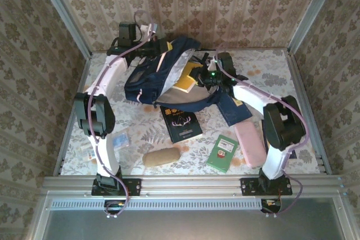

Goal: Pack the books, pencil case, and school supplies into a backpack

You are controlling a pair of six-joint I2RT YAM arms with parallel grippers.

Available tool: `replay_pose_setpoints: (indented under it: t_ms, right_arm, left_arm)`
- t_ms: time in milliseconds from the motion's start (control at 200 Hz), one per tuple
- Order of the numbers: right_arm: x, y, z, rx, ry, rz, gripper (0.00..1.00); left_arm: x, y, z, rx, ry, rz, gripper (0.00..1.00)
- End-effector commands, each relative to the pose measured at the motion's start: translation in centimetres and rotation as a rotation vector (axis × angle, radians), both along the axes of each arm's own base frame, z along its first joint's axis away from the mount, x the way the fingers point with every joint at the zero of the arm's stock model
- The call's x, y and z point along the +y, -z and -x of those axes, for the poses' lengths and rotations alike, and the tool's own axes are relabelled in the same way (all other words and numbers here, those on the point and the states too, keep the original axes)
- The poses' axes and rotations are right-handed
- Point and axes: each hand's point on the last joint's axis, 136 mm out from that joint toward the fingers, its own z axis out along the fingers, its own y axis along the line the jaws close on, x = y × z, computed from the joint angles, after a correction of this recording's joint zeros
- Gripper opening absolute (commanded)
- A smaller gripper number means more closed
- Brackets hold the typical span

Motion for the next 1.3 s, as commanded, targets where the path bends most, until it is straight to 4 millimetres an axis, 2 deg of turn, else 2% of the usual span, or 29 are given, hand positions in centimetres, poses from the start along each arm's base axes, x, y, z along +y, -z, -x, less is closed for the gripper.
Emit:
replay_pose_setpoints:
  t_ms: [0, 115, 210, 280, 355, 440, 550, 625, 720, 865, 980, 1170, 1295]
  right_arm:
    - [3.2, -3.2, -2.4, -0.109, -0.024, -0.059, 0.04]
    - [5.4, 0.4, -5.1, -0.038, 0.004, -0.040, 0.05]
    - [7.7, 2.4, -7.2, -0.001, 0.004, -0.051, 0.06]
    - [9.4, 3.7, -8.4, 0.020, -0.012, -0.042, 0.11]
    - [10.9, 4.7, -9.4, 0.023, -0.036, 0.000, 0.25]
    - [12.1, 5.3, -9.8, 0.003, -0.059, 0.070, 0.48]
    - [12.4, 4.0, -9.3, -0.065, -0.102, 0.170, 0.66]
    - [11.5, 2.9, -8.4, -0.115, -0.110, 0.253, 0.75]
    - [9.9, 1.5, -7.1, -0.171, -0.103, 0.315, 0.80]
    - [6.7, -0.8, -5.2, -0.248, -0.063, 0.349, 0.78]
    - [4.8, -1.9, -3.2, -0.272, -0.085, 0.388, 0.74]
    - [1.3, -3.2, 0.6, -0.290, -0.070, 0.479, 0.75]
    - [-0.9, -3.2, 3.4, -0.314, -0.032, 0.509, 0.76]
  left_arm:
    - [0.2, -8.4, 2.3, -0.218, 0.054, 0.102, 0.00]
    - [0.2, -8.6, 2.4, -0.221, 0.054, 0.110, 0.00]
    - [0.4, -8.9, 2.5, -0.228, 0.047, 0.110, 0.00]
    - [0.7, -9.2, 2.5, -0.231, 0.038, 0.112, 0.00]
    - [1.0, -9.5, 2.5, -0.236, 0.026, 0.117, 0.00]
    - [1.7, -9.5, 2.1, -0.238, 0.001, 0.115, 0.00]
    - [3.5, -8.7, 0.8, -0.218, -0.065, 0.095, 0.00]
    - [5.0, -8.2, -0.2, -0.204, -0.118, 0.086, 0.00]
    - [6.9, -7.6, -1.4, -0.192, -0.188, 0.076, 0.00]
    - [9.4, -6.3, -3.5, -0.172, -0.300, 0.057, 0.00]
    - [10.8, -5.5, -4.8, -0.158, -0.373, 0.073, 0.00]
    - [12.1, -3.7, -6.5, -0.155, -0.463, 0.017, 0.00]
    - [11.6, -1.7, -7.4, -0.122, -0.467, -0.003, 0.00]
